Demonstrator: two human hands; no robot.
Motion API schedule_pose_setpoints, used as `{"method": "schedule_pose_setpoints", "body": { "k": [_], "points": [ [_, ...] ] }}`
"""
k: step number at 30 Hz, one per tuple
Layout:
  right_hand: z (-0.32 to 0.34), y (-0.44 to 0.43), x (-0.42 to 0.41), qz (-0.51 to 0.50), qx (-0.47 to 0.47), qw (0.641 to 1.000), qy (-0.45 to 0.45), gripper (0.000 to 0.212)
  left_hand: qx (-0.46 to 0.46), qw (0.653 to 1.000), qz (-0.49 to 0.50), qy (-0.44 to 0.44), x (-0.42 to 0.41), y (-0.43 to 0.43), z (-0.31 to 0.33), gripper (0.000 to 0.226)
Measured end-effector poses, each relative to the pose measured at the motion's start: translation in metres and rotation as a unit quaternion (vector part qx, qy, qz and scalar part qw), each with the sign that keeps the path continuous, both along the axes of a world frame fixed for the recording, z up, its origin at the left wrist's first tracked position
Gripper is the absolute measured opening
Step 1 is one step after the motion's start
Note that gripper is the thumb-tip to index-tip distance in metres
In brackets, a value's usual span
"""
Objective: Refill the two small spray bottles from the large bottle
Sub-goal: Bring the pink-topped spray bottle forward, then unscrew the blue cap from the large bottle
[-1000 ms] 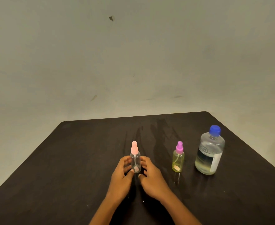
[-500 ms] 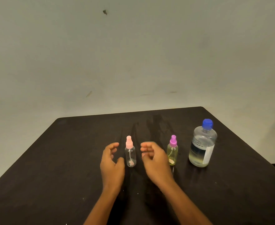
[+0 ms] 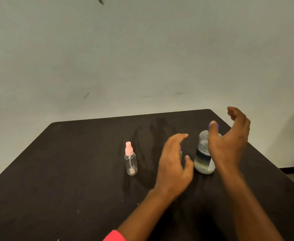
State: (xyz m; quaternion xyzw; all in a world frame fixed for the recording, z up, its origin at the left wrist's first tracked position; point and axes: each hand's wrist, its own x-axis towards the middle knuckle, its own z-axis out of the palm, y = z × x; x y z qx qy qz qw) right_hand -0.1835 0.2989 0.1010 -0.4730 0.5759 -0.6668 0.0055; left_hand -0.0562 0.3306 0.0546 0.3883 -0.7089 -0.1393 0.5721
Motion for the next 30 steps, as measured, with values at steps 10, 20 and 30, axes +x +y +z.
{"method": "schedule_pose_setpoints", "body": {
  "k": [10,20,30],
  "points": [
    [-0.039,-0.02,-0.017,0.142,0.103,0.984,-0.007,0.051,0.085,0.992,0.082,-0.044,-0.017,-0.023,-0.039,0.096],
    [-0.044,-0.035,-0.001,0.173,0.061,0.983,-0.017,0.024,0.144,0.98,0.131,-0.049,0.012,-0.048,-0.047,0.073],
    [-0.045,-0.052,0.053,0.254,0.08,0.964,-0.017,0.023,0.183,0.965,0.186,0.016,0.031,-0.05,-0.049,0.086]
  ]
}}
